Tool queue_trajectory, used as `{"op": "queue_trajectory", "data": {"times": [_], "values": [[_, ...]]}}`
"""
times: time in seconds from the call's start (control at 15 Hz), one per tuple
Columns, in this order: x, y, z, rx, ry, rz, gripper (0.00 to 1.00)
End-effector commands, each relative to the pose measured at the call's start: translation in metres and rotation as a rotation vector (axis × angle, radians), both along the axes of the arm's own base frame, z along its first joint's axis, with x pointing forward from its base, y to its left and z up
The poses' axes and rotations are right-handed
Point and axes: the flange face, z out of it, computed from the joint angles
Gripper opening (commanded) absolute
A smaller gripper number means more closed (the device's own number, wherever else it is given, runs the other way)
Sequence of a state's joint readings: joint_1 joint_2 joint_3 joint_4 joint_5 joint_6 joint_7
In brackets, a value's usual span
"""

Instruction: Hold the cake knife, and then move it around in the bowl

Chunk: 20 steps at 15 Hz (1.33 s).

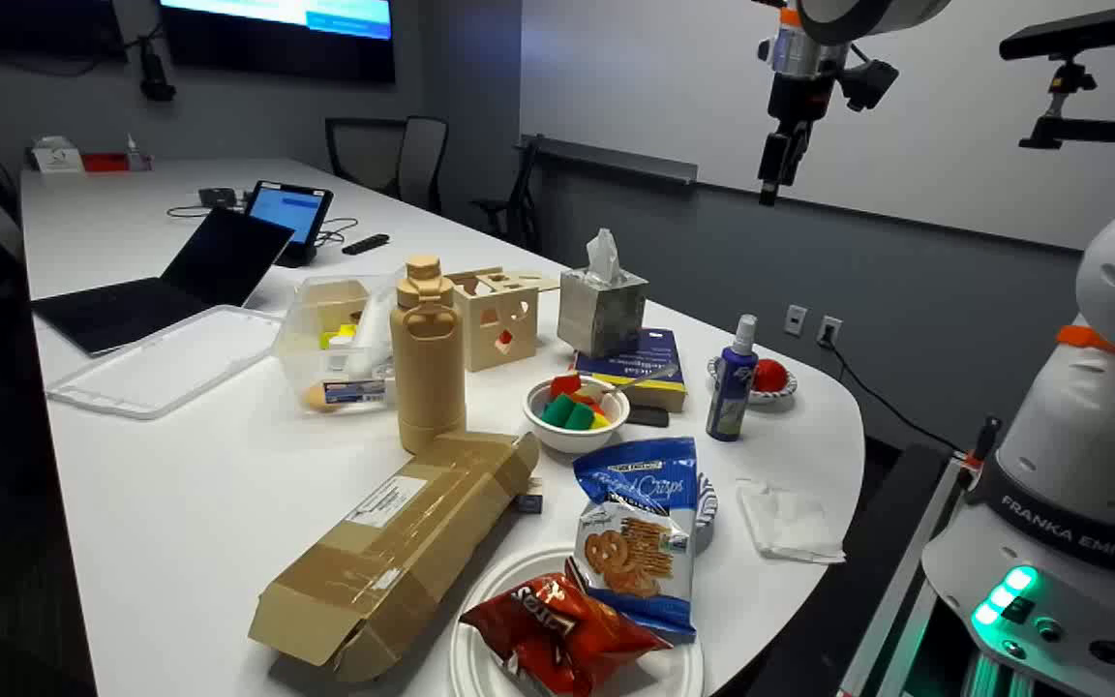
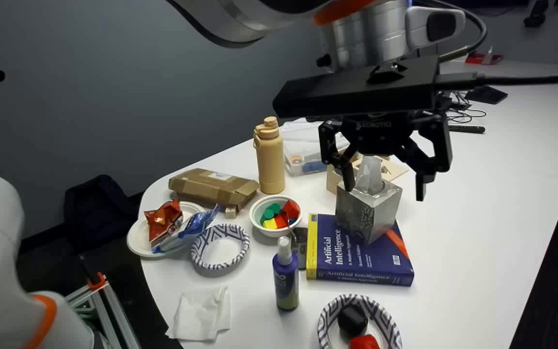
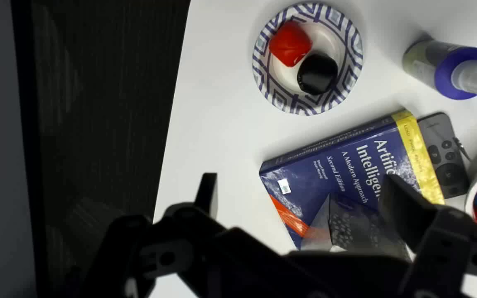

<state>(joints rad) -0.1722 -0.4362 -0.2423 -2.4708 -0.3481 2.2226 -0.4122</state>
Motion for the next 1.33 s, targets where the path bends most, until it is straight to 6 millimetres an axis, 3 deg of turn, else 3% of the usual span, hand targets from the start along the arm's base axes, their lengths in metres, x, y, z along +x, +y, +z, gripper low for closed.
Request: {"op": "queue_trajectory", "data": {"times": [0.0, 0.13, 0.27, 0.67, 0.87, 1.07, 1.27], "values": [[0.0, 0.0, 0.001, 0.0, 0.001, 0.0, 1.0], [0.005, 0.006, -0.003, 0.006, 0.005, -0.007, 1.0], [0.014, 0.028, -0.01, 0.018, 0.032, -0.034, 1.0], [0.032, 0.128, -0.037, 0.004, 0.117, -0.138, 1.0], [0.042, 0.165, -0.061, 0.066, 0.097, -0.243, 1.0], [0.049, 0.179, -0.084, 0.138, 0.053, -0.367, 1.0], [0.062, 0.175, -0.111, 0.186, -0.049, -0.483, 1.0]]}}
